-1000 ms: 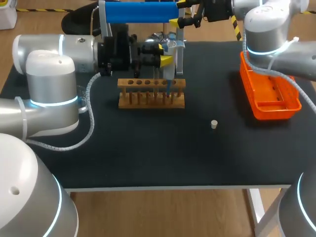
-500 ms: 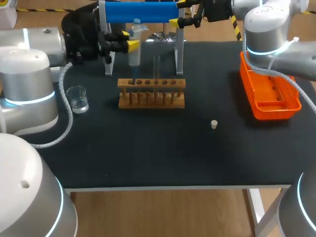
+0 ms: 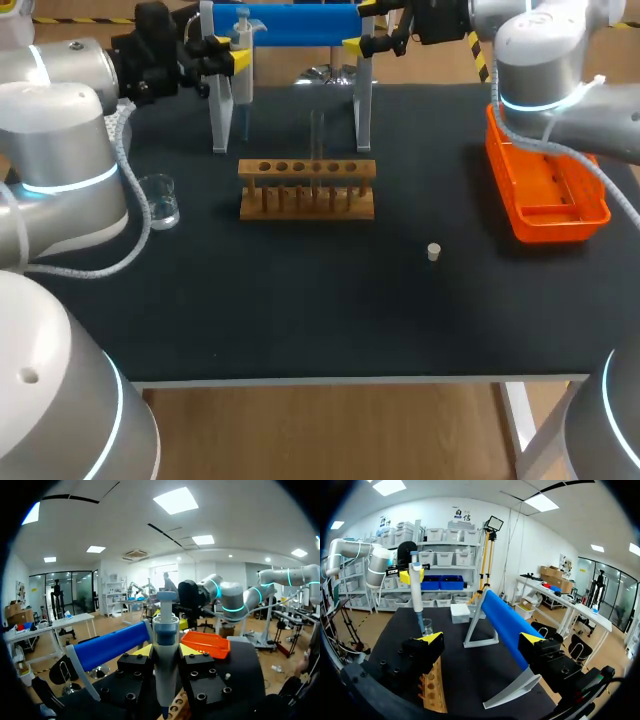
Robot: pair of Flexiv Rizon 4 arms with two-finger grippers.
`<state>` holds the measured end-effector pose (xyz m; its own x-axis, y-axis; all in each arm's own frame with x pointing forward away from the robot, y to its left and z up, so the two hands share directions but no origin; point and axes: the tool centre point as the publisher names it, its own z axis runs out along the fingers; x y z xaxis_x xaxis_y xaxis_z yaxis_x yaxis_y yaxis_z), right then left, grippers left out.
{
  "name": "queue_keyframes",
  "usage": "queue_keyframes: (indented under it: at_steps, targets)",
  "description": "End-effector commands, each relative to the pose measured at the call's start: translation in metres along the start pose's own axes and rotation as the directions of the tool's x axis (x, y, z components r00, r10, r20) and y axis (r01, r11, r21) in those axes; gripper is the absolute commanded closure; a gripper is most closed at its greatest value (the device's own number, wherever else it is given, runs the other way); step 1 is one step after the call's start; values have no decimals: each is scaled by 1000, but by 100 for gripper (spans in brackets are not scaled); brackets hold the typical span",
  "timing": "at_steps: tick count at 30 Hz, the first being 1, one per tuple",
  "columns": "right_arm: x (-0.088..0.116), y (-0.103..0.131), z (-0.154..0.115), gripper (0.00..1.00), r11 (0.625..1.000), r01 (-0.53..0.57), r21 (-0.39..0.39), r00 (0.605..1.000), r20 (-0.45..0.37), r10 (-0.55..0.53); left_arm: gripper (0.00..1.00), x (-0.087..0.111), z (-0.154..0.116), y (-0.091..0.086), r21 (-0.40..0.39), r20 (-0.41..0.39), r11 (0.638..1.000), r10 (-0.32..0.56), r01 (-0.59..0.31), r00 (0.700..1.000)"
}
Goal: Invert the test tube, pick up the pipette, mount the tip to pipette, aspirate from beaker and dispense into the tube, eject the tip, return the pipette, and cap with the stopper.
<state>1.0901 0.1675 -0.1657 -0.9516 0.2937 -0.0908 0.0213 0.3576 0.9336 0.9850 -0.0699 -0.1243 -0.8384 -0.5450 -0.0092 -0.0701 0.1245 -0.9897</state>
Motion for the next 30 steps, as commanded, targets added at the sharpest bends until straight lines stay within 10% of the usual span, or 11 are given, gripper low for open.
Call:
queue_keyframes:
  at_steps: [1,30]
  targets:
    - [0,0,-1,0,1000,-1,2,1000,-1,1,100,-7,17,-2,36,80,999,0,-3,997]
    - [0,0,-1,0,1000,-1,2,1000,-1,1,100,-58,48,-2,35,449,999,-41,28,893]
